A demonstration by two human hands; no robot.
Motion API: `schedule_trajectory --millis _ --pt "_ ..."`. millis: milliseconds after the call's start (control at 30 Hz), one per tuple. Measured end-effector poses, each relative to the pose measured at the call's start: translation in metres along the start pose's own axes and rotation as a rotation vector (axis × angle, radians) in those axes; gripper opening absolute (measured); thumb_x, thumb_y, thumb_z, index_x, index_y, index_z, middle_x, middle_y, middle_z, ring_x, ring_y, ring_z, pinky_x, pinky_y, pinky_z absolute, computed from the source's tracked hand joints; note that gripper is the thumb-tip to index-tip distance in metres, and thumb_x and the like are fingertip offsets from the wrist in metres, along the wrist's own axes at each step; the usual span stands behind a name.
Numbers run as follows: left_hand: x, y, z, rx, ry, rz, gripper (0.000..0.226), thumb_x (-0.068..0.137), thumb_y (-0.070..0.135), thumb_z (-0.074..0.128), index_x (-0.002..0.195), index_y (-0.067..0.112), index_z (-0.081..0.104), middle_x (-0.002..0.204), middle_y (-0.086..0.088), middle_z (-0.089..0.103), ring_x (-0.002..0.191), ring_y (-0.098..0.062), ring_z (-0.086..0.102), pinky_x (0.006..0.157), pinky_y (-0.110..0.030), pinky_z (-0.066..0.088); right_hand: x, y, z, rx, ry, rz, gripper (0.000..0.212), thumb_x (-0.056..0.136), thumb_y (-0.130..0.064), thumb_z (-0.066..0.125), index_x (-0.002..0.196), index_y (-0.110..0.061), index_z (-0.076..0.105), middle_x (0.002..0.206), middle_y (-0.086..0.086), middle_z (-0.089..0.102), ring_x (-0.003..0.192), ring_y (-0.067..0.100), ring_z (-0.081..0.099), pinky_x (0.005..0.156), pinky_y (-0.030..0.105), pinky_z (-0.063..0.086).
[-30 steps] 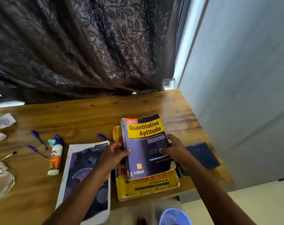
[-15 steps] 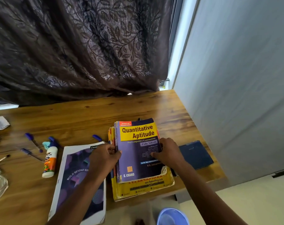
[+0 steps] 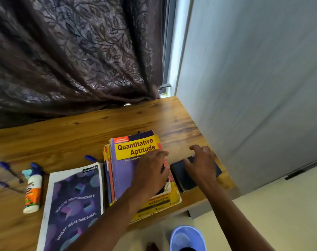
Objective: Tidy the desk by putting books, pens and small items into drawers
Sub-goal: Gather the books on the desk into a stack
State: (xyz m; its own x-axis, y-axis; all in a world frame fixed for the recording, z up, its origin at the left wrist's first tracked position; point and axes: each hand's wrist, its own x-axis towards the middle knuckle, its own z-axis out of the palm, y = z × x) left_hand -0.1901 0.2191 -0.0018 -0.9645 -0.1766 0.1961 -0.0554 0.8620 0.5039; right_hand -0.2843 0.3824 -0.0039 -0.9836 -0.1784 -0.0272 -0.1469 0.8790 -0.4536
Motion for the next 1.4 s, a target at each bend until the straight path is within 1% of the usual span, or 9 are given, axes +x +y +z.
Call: schedule_trajectory --millis 133,300,400,500,600,767,933,1167,1400 --pt "0.029 0.028 0.021 0.145 -0.217 0.106 0.05 0.101 0.039 0.056 0.144 0.014 0.05 0.142 -0.008 0.057 0.131 -0.026 0.051 0.113 -0.04 0.038 -0.009 0.027 -0.011 -0.056 0.021 0.159 0.057 0.089 -0.036 0.069 0.136 -0.014 0.046 0.133 0.014 0.048 0.119 0.031 0.053 0.097 0.038 0.049" --pt "0.051 0.039 0.045 0.222 -0.373 0.108 0.03 0.1 0.039 0.053 0.119 0.016 0.057 0.115 -0.009 0.069 0.103 -0.028 0.064 0.089 -0.041 0.052 -0.012 0.044 -0.015 -0.1 -0.064 0.304 0.06 0.089 -0.046 0.068 0.133 -0.009 0.046 0.131 0.016 0.048 0.11 0.029 0.058 0.094 0.034 0.05" --pt "0.056 0.041 0.057 0.175 -0.439 0.088 0.026 0.099 0.038 0.054 0.115 0.018 0.056 0.112 -0.008 0.068 0.099 -0.028 0.065 0.081 -0.038 0.051 -0.014 0.047 -0.018 -0.111 -0.094 0.353 0.062 0.09 -0.05 0.067 0.131 -0.009 0.046 0.13 0.016 0.046 0.103 0.03 0.061 0.089 0.036 0.052" --pt "0.06 0.042 0.066 0.13 -0.471 0.054 0.027 0.098 0.038 0.055 0.117 0.018 0.055 0.113 -0.009 0.066 0.101 -0.028 0.064 0.079 -0.037 0.05 -0.015 0.051 -0.018 -0.051 -0.163 0.422 0.067 0.093 -0.053 0.064 0.135 -0.007 0.04 0.132 0.019 0.05 0.106 0.031 0.064 0.08 0.033 0.049" --pt "0.065 0.044 0.07 0.106 -0.516 0.025 0.029 0.098 0.037 0.055 0.119 0.017 0.055 0.115 -0.01 0.066 0.103 -0.029 0.063 0.082 -0.038 0.05 -0.016 0.052 -0.01 0.032 -0.19 0.408 0.063 0.097 -0.047 0.06 0.138 -0.005 0.036 0.136 0.018 0.059 0.118 0.034 0.064 0.089 0.038 0.056" --pt "0.073 0.048 0.071 0.074 -0.603 -0.014 0.029 0.101 0.028 0.053 0.125 0.012 0.05 0.122 -0.015 0.06 0.109 -0.035 0.058 0.09 -0.044 0.05 -0.014 0.045 -0.006 0.165 -0.119 0.453 0.063 0.094 -0.034 0.068 0.138 -0.008 0.031 0.135 0.019 0.06 0.115 0.036 0.065 0.086 0.039 0.058" --pt "0.076 0.053 0.067 -0.08 -0.508 -0.133 0.041 0.095 0.016 0.055 0.135 0.02 0.051 0.13 -0.014 0.059 0.12 -0.036 0.054 0.099 -0.048 0.048 -0.01 0.043 -0.013 0.273 -0.059 0.472 0.062 0.092 -0.026 0.069 0.14 -0.011 0.031 0.134 0.015 0.06 0.112 0.033 0.065 0.072 0.032 0.05" --pt "0.078 0.041 0.023 -0.493 -0.332 -0.348 0.05 0.094 0.012 0.066 0.138 0.031 0.055 0.128 -0.001 0.064 0.112 -0.022 0.064 0.095 -0.045 0.058 0.002 0.014 -0.03 0.426 0.032 0.323 0.077 0.088 -0.017 0.068 0.152 -0.019 0.024 0.141 0.009 0.058 0.121 0.032 0.063 0.097 0.044 0.055" --pt "0.029 -0.01 -0.005 -0.785 -0.03 -0.599 0.051 0.093 0.016 0.073 0.14 0.026 0.053 0.121 -0.002 0.071 0.104 -0.018 0.07 0.088 -0.043 0.062 0.015 -0.053 -0.017 0.416 -0.058 0.109 0.069 0.091 -0.024 0.068 0.152 -0.024 0.034 0.135 0.007 0.065 0.118 0.028 0.065 0.099 0.045 0.056"
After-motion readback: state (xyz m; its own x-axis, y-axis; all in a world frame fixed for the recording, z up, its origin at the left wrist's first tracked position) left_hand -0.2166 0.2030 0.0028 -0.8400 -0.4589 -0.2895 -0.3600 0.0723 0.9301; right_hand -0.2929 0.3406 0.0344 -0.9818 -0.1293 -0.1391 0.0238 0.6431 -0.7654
